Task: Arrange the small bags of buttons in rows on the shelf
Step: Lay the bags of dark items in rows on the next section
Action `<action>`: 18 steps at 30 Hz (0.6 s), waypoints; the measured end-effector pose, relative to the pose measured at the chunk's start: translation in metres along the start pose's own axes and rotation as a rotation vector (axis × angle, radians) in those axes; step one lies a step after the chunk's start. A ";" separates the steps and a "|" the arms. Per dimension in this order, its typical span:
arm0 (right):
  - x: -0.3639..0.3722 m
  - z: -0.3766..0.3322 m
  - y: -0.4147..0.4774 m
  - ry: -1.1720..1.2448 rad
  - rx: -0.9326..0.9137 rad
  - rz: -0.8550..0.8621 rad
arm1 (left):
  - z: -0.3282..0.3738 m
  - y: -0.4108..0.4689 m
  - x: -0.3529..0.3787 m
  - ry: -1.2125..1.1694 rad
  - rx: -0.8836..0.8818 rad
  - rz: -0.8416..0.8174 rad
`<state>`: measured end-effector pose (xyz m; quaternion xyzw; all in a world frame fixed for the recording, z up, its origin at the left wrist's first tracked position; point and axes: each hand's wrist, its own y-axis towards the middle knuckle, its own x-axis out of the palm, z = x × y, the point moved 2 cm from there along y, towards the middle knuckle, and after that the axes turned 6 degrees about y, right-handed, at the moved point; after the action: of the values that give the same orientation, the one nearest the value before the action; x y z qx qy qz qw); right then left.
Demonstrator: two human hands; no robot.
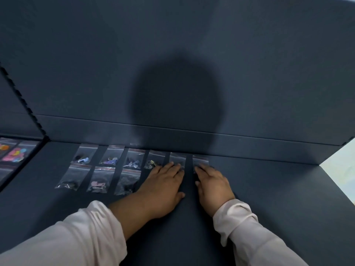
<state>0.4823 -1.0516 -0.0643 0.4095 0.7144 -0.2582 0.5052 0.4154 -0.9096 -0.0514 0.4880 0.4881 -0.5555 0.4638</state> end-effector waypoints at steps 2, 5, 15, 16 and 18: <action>-0.001 0.000 0.000 -0.001 0.003 -0.018 | -0.001 -0.002 -0.001 -0.006 -0.002 0.016; -0.005 -0.009 0.000 0.035 0.001 0.013 | -0.005 -0.007 -0.005 -0.020 -0.034 0.064; -0.015 -0.092 0.006 -0.009 -0.192 0.010 | -0.066 -0.071 -0.037 -0.020 -0.242 0.258; -0.015 -0.103 0.004 -0.021 -0.214 0.000 | -0.074 -0.082 -0.040 -0.022 -0.260 0.275; -0.012 -0.134 0.000 -0.029 -0.275 -0.017 | -0.093 -0.113 -0.046 -0.008 -0.318 0.299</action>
<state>0.4156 -0.9511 -0.0051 0.3265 0.7392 -0.1678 0.5647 0.3161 -0.8043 -0.0001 0.4732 0.4899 -0.3988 0.6140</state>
